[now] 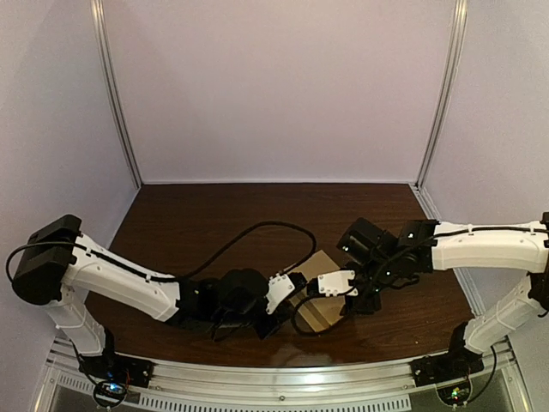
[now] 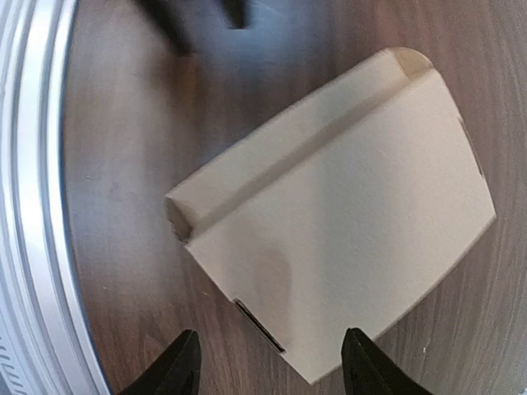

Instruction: Fold the paper box

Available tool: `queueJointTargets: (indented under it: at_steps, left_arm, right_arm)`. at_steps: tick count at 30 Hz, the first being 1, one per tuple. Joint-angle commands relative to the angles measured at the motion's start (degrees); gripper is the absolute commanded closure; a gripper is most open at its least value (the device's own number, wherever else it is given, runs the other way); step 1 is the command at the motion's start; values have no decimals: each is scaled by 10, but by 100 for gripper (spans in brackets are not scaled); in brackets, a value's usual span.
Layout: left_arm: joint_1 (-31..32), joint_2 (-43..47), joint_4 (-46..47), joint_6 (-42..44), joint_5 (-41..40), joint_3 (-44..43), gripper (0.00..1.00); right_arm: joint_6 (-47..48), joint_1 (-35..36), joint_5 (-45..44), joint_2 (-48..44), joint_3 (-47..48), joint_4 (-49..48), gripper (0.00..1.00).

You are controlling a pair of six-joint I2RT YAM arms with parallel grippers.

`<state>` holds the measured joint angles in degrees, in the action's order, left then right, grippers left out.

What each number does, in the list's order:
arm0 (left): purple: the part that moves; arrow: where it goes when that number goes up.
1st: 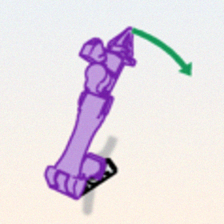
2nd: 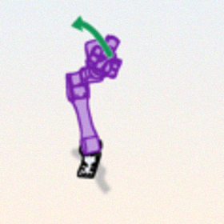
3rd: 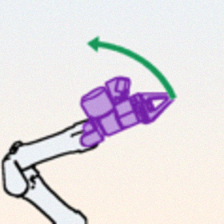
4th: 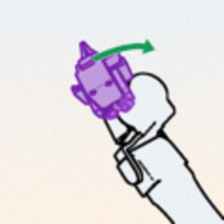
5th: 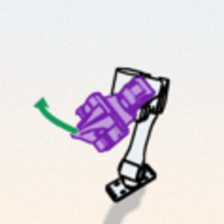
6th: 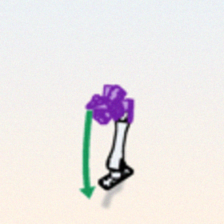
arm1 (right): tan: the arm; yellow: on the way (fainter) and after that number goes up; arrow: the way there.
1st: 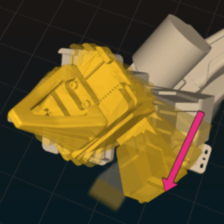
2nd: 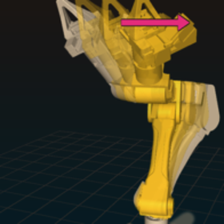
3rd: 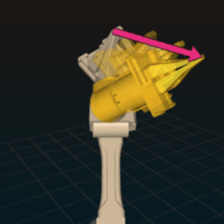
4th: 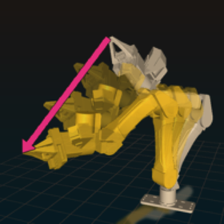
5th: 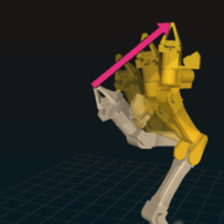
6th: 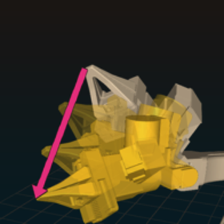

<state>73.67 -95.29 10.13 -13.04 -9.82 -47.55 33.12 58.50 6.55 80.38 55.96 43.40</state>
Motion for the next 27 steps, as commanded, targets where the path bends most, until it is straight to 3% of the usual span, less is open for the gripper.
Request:
queueJointTargets:
  at_steps: [1,7,11,20,27]
  left_arm:
    - [33,-23,217,-21,-55,42,76]
    - [87,-97,351,7,-108,62,75]
    - [102,-144,333,1,-140,25,76]
    - [105,-187,294,14,-92,-26,76]
    - [105,-211,251,20,-91,-63,78]
  right_arm:
    - [-18,-117,93,-41,-9,12,40]
    - [-65,-260,185,-16,-9,-7,37]
    - [-77,-301,212,25,-3,-1,35]
    - [-86,-315,233,132,30,25,33]
    - [-88,-320,236,159,33,24,33]
